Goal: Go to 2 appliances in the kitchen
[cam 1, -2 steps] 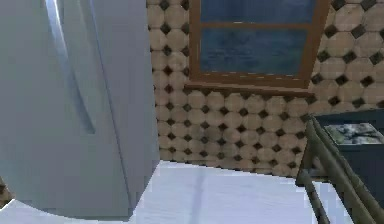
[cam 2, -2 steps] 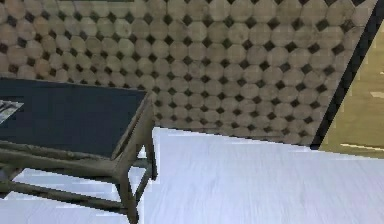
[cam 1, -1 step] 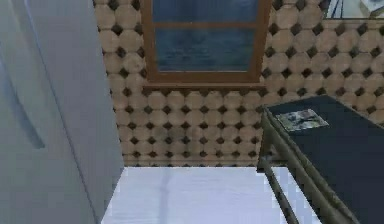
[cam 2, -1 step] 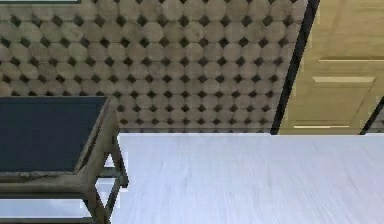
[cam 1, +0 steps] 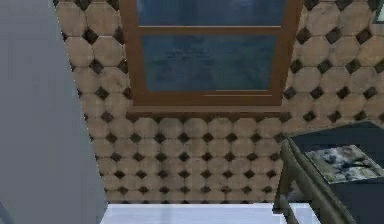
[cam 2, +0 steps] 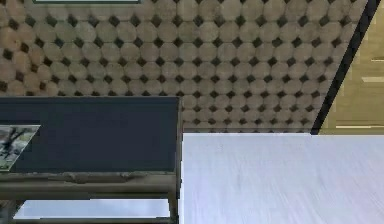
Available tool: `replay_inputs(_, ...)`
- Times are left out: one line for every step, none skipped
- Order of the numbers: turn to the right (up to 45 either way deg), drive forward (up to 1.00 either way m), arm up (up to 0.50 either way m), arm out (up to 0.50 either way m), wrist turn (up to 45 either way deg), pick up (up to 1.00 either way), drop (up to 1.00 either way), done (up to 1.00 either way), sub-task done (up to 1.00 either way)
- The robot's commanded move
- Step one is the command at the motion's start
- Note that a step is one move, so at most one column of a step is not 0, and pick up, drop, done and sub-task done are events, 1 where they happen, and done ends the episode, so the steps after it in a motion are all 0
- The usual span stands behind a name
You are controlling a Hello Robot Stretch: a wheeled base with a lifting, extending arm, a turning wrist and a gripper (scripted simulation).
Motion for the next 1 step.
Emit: replay_inputs(-45.0, 0.0, 0.0, 0.0, 0.0, 0.0, 0.0, 0.0, 0.0)
